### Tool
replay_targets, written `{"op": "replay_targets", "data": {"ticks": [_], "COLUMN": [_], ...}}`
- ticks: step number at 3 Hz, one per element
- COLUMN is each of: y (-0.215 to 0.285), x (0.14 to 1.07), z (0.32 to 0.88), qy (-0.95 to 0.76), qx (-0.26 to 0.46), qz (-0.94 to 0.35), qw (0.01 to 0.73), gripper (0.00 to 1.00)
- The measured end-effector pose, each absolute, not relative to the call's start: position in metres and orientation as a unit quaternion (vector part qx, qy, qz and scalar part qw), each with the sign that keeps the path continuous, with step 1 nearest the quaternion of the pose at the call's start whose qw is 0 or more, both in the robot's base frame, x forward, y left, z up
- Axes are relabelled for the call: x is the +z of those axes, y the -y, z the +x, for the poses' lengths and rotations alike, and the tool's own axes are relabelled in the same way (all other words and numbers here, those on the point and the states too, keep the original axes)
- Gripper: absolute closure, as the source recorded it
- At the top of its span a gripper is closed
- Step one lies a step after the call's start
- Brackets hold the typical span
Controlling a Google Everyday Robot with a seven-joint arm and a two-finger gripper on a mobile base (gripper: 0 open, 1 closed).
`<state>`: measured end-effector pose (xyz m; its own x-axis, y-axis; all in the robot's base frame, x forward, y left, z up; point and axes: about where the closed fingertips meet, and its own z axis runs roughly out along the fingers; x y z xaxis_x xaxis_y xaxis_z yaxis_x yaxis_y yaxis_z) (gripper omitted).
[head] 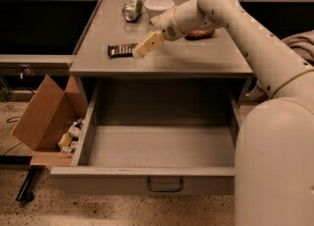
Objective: Place rxbar chocolate into top drawer
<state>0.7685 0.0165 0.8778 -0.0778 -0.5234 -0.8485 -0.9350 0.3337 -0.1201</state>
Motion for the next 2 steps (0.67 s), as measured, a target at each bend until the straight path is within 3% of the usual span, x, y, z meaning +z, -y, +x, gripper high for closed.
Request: {"op": "replay_targets", "data": {"ticks": [2], "y": [-0.0351], "x": [0.8624], "z": [0.7824], "qy": [-0.694], "qx": [0.263], "qz": [-0.515], "qw": [0.429], "gripper": [0.0]}}
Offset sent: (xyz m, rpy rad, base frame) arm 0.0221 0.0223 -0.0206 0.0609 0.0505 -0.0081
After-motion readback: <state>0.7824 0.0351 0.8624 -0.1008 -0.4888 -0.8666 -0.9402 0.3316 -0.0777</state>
